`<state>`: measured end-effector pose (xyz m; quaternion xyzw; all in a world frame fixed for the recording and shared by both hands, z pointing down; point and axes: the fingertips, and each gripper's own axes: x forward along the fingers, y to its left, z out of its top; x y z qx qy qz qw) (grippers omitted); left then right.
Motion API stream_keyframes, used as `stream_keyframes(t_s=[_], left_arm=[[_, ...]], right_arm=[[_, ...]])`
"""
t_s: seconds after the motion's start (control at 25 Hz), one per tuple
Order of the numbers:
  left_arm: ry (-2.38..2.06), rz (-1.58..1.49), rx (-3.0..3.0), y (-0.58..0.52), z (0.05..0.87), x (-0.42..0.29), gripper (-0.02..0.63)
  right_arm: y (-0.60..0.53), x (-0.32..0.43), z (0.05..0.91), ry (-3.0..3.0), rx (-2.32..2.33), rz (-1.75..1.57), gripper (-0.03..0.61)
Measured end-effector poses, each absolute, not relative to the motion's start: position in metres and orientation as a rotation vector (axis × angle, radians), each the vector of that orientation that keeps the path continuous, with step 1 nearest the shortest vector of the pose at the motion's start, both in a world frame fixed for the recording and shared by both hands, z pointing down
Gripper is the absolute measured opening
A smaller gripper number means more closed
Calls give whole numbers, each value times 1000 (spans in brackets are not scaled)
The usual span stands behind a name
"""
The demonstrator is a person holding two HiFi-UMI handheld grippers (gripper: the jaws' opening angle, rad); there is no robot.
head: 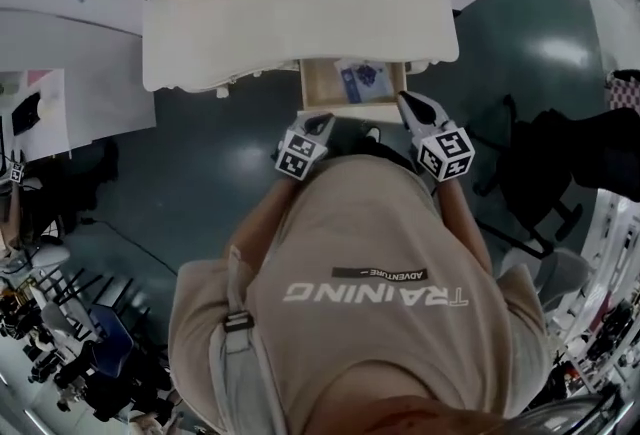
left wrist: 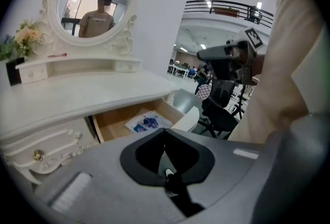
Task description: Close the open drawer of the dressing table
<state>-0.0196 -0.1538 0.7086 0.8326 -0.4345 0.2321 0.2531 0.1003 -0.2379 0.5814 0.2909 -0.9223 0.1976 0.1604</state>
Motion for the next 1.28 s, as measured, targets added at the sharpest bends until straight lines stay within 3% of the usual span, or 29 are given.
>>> stream_keyframes(t_s=[0.44,1.0,1.28], left_arm=[[-1034,677,1936,-129,796,-3,-2],[-977,592,1828,-150,811,-5,-2],[-1015,522,1819,-174,804,-15,-2]], right_arm=[[-247,120,615,-2577,725,556,3],[-250,182,620,-2469,865,511,3],[-251,173,618,-2452,862,488,3]])
